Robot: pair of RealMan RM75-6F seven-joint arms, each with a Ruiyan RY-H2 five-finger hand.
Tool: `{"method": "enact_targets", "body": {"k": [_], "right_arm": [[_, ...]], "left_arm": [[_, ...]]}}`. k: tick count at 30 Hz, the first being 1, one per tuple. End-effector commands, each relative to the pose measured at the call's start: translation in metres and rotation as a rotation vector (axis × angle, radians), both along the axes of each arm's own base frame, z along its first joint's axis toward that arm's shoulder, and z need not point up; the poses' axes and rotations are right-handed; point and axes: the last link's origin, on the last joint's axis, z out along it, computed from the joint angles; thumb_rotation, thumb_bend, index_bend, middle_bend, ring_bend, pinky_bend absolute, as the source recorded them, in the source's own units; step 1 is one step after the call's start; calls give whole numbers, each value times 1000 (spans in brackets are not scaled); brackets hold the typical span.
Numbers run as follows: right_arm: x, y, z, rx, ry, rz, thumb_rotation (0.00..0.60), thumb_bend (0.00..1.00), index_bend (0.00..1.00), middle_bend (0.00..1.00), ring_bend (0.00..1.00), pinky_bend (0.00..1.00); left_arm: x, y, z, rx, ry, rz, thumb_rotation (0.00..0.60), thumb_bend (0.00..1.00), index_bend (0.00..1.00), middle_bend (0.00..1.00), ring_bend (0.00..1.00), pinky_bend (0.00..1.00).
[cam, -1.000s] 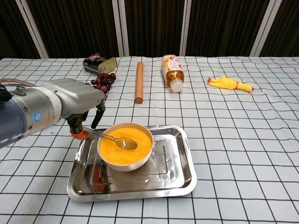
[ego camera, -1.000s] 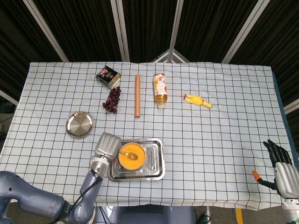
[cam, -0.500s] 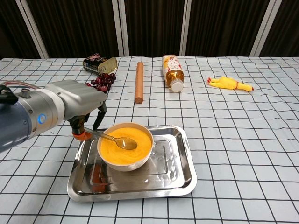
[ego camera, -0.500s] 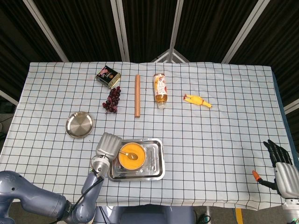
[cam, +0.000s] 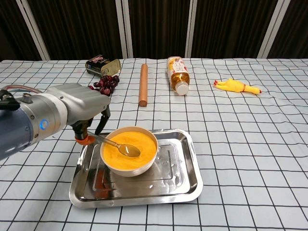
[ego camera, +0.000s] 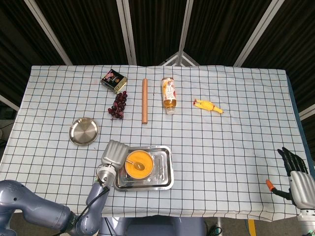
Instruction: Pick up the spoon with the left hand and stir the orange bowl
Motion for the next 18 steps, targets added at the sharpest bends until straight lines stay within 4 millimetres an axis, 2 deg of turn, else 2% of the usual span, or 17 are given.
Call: {"method": "enact_targets", "body": {"k": [1,6,11,18], "right_arm": [[0,0,0,1,0,0,600,339,0,0,0,0],[0,0,0,0,0,0,600,339,0,0,0,0],[0,0,0,2,-5,-3,600,339,0,0,0,0],[0,0,0,1,-6,-4,600,339,0,0,0,0]], "left_arm": [[0,0,2,4,0,-3,600,595,588,1000,1000,1000],[3,3,8,25,-9,-24,600,621,653,1000,1000,1000],[9,5,16,59,-5,-90,600,621,773,1000,1000,1000],[8,4,20,85,53,-207,600,620,799,1000,1000,1000]]}}
